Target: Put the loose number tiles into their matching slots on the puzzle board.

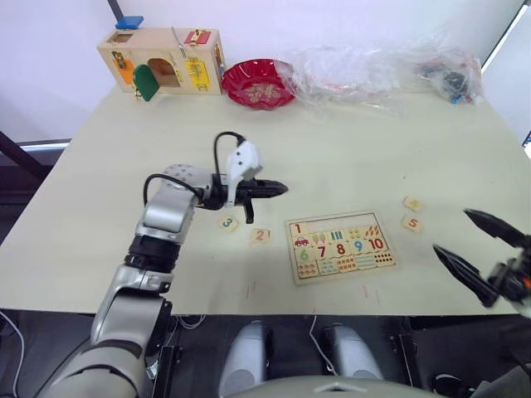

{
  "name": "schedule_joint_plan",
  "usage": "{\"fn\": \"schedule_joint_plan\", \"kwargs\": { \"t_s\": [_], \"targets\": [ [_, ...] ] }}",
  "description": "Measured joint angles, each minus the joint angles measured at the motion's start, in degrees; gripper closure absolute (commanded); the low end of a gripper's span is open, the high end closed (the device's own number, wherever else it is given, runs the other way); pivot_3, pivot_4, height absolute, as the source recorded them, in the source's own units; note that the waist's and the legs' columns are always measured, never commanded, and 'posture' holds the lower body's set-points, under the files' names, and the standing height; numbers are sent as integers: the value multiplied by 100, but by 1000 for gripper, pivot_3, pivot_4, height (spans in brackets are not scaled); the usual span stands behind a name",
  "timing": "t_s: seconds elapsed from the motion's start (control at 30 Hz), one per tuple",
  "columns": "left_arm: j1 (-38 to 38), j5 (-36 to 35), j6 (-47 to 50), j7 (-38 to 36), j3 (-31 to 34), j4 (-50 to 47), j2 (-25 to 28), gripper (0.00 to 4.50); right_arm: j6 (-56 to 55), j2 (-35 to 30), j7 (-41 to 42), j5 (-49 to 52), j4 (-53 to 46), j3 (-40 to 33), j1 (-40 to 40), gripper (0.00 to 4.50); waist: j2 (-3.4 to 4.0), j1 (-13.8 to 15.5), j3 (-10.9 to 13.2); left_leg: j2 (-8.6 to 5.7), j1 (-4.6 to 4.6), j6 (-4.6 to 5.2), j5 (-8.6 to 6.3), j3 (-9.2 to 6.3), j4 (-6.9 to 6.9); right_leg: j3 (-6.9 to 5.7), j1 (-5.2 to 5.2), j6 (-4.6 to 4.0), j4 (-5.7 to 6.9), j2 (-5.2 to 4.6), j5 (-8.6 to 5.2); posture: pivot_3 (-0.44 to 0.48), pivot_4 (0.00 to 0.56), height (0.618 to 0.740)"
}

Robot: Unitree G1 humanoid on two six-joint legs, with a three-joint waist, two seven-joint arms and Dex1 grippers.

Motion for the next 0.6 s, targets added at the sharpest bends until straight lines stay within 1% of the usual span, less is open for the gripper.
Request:
{"fn": "schedule_joint_plan", "kwargs": {
  "t_s": [0.07, 0.1, 0.17, 0.27, 0.37, 0.43, 0.6],
  "targets": [
    [456, -301, 602, 683, 513, -594, -164, 4469, 95, 110, -463, -217, 14, 390, -440, 0, 1, -8, -1, 0, 0, 0, 0, 0, 0, 0, 0, 0, 0, -2, 0, 0, 150, 740],
    [632, -384, 726, 913, 664, -757, -234, 4469, 114, 125, -582, -287, 61, 509, -584, 0, 1, -15, -1, 0, 0, 0, 0, 0, -1, -1, 0, 1, 0, -3, 1, 0, 150, 740],
    [997, -551, 834, 1366, 1008, -1060, -415, 4469, 215, 157, -755, -324, 191, 764, -939, 0, 0, -22, -1, 1, 1, 0, 0, 0, 0, 0, 0, 0, 0, -3, 1, 0, 150, 740],
    [1406, -728, 739, 1800, 1320, -1365, -534, 4469, 255, 139, -766, -460, 460, 1091, -1302, 0, 0, -8, -1, -2, 1, -1, 0, -2, -1, -3, 0, 0, 1, -3, 2, 0, 150, 740],
    [1799, -786, 493, 2024, 1559, -1564, -526, 4469, 249, -16, -601, -614, 837, 1334, -1580, 0, 0, 8, -1, -9, 5, 0, 0, 6, -1, 2, 1, 0, -1, -6, 2, 0, 150, 740],
    [2212, -932, 436, 2060, 1681, -1671, -481, 4469, 259, -46, -471, -555, 1058, 1390, -1824, 0, 0, -15, -1, -6, 6, 0, 0, 6, -3, 3, 1, 0, 0, -6, 2, 0, 150, 740],
    [2859, -1269, 435, 2079, 1925, -2012, -367, 4469, 260, -182, -113, -456, 1285, 1441, -1906, 0, -1, -8, -1, -1, 5, 0, 0, 2, -3, -2, 2, -1, -2, -10, 2, 0, 150, 740]
  ]
}}
